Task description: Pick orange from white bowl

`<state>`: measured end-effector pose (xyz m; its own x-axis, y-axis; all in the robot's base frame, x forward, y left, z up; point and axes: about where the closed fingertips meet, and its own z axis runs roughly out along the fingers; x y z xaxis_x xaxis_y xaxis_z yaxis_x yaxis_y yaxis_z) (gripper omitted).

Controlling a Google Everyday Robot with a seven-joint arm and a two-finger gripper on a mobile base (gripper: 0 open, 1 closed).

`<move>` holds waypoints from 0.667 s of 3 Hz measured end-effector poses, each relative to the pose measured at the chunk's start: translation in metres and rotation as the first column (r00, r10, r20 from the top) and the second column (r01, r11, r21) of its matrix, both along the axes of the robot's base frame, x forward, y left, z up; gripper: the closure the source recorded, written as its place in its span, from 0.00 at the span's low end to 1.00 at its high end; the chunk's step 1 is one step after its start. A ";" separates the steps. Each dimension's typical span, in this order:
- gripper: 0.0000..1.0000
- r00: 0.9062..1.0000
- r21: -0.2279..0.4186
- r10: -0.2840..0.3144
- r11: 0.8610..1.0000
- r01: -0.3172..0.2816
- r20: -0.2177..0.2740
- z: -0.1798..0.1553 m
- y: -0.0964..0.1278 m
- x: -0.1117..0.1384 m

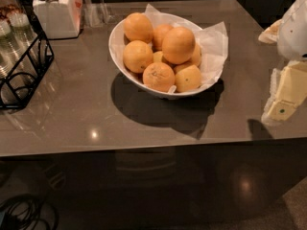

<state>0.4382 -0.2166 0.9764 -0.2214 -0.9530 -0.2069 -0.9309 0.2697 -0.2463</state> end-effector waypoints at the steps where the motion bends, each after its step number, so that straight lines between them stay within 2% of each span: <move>1: 0.00 1.000 0.000 0.000 1.000 0.000 0.000 0.000 0.000 0.000; 2: 0.00 1.000 0.029 -0.006 1.000 0.006 0.004 0.005 -0.001 0.002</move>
Offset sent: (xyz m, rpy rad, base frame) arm 0.0041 -0.0030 0.0061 0.0640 0.0165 -0.0135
